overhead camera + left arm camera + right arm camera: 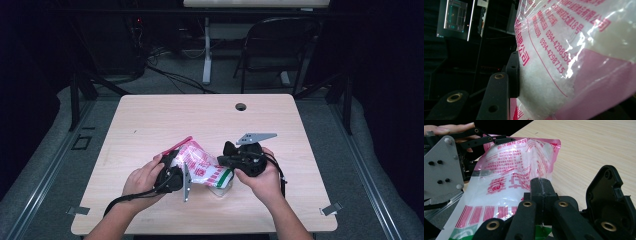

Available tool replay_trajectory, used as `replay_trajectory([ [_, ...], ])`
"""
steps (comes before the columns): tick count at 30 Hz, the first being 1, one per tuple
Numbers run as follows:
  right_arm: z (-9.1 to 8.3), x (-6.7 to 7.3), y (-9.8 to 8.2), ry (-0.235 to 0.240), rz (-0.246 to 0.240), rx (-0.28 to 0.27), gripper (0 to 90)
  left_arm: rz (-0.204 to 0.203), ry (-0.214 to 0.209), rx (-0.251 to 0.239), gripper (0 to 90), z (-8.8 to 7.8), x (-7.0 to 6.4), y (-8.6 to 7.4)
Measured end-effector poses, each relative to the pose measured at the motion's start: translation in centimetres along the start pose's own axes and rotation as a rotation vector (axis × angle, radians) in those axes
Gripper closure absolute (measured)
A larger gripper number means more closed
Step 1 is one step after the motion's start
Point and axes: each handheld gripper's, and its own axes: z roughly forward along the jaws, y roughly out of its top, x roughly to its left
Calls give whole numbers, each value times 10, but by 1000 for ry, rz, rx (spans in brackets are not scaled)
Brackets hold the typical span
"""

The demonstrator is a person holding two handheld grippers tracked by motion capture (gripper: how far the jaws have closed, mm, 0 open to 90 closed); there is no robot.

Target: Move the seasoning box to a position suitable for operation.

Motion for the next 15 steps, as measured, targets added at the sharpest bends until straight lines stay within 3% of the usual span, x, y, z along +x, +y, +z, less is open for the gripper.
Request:
replay_trajectory([
  [15,1,-1,-2,1,6,6,900,39,23,14,624,-1,0,2],
])
